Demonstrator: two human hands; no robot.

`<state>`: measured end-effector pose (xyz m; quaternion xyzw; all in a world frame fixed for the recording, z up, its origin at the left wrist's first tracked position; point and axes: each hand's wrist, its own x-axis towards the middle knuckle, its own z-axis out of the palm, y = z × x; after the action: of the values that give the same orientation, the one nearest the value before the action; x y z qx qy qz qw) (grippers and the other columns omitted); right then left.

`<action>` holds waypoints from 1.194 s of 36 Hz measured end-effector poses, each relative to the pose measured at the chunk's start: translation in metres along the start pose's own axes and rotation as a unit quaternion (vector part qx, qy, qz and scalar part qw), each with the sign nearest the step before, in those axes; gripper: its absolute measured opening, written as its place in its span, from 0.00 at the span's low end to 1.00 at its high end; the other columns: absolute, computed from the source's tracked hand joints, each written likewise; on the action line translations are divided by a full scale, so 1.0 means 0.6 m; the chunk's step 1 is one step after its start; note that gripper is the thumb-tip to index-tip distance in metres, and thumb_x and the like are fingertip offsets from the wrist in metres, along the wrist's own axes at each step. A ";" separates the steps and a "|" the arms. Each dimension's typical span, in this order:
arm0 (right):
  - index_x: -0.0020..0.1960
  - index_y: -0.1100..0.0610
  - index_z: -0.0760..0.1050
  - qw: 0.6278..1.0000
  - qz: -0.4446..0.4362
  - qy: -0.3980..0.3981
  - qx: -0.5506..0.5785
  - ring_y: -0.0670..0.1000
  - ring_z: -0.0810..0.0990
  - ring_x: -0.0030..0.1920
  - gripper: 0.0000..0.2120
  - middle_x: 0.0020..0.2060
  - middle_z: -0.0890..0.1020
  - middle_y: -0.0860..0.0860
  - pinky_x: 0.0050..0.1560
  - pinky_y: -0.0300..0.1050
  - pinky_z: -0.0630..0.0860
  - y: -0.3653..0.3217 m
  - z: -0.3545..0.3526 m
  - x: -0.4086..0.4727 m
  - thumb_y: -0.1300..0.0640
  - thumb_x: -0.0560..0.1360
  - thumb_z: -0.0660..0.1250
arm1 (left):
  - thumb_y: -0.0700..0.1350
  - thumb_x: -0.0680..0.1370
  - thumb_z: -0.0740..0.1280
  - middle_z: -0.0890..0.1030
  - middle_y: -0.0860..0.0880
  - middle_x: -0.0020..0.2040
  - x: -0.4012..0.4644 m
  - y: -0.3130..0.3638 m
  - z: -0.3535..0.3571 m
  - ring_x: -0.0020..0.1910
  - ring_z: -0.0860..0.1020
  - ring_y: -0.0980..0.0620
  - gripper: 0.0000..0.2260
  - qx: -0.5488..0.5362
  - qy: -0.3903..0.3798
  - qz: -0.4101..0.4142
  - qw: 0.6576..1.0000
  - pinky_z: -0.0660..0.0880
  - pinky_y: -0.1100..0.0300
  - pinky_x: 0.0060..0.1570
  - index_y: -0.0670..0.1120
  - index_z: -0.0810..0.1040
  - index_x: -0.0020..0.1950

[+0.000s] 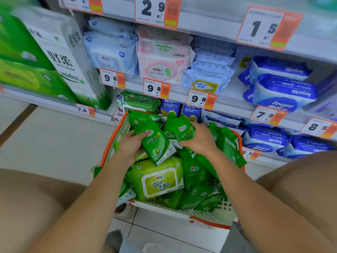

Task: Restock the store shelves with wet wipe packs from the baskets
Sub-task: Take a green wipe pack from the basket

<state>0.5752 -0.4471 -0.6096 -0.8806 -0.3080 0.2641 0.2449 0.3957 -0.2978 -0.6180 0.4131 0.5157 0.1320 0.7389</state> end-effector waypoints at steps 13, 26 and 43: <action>0.54 0.48 0.79 0.961 -0.048 0.034 0.269 0.44 0.84 0.51 0.11 0.51 0.85 0.45 0.57 0.47 0.80 -0.076 0.010 -0.060 0.49 0.73 0.76 | 0.59 0.84 0.55 0.83 0.48 0.60 -0.046 0.017 0.082 0.56 0.83 0.47 0.19 -0.044 -0.116 -0.006 0.992 0.78 0.42 0.57 0.53 0.73 0.69; 0.70 0.55 0.72 0.911 -0.017 -0.269 -0.313 0.57 0.79 0.60 0.37 0.63 0.79 0.54 0.59 0.51 0.78 0.016 -0.024 -0.087 0.51 0.65 0.82 | 0.41 0.65 0.81 0.84 0.46 0.58 -0.028 -0.025 0.054 0.52 0.84 0.46 0.36 0.008 -0.054 0.039 0.998 0.81 0.42 0.53 0.45 0.69 0.69; 0.67 0.53 0.75 0.882 -0.077 -0.301 -0.355 0.57 0.79 0.59 0.31 0.62 0.80 0.53 0.58 0.52 0.78 0.029 0.006 -0.084 0.54 0.67 0.80 | 0.33 0.65 0.79 0.86 0.45 0.53 -0.032 -0.012 0.040 0.51 0.85 0.47 0.23 -0.007 -0.048 0.043 0.998 0.80 0.46 0.55 0.42 0.80 0.58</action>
<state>0.5465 -0.4923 -0.6068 -0.7598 -0.5072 0.3700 -0.1691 0.4068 -0.3254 -0.6079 0.4358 0.4605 0.1473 0.7592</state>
